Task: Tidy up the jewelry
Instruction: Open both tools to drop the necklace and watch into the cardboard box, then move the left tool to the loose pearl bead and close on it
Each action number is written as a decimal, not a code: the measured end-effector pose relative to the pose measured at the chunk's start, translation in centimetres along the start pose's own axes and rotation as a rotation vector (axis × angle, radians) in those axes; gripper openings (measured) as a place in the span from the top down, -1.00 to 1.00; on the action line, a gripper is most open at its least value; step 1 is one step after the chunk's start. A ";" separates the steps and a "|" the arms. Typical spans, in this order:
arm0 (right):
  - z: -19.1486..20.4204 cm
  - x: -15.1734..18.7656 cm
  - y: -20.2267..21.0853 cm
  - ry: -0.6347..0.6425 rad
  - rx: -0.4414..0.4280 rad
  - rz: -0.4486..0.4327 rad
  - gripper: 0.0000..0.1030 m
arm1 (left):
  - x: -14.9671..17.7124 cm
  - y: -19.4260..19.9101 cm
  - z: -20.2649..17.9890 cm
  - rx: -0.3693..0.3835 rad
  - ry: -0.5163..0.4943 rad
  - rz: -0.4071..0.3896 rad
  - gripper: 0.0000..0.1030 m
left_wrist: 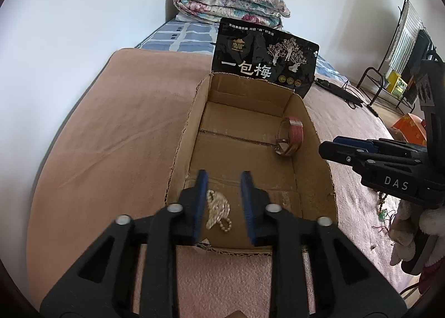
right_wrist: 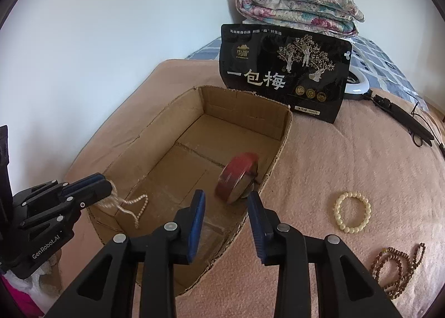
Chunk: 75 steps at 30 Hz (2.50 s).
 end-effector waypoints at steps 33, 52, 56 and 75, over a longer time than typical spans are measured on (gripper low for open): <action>-8.4 2.9 12.7 -0.060 0.131 -0.220 -1.00 | -0.4 5.3 -6.4 0.034 -0.071 -0.070 0.09; -22.1 12.0 20.3 -0.209 0.311 -0.198 -1.00 | 0.3 5.0 -16.0 0.166 -0.212 -0.036 -0.12; -23.1 13.4 20.7 -0.213 0.317 -0.179 -1.00 | 0.7 4.6 -17.9 0.191 -0.237 -0.027 -0.12; -23.5 17.8 18.1 -0.215 0.263 -0.082 -0.98 | 4.7 1.9 -23.0 0.285 -0.340 0.064 -0.12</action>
Point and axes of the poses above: each gripper's, at about its wrist camera, not at the fingertips, and y roughly against the way its jaws point, z to its left, x to its underside, the point moved 8 cm from there along -y, roughly the way its jaws point, and after that the axes turned 6 degrees about -y, right-handed, at the moved point
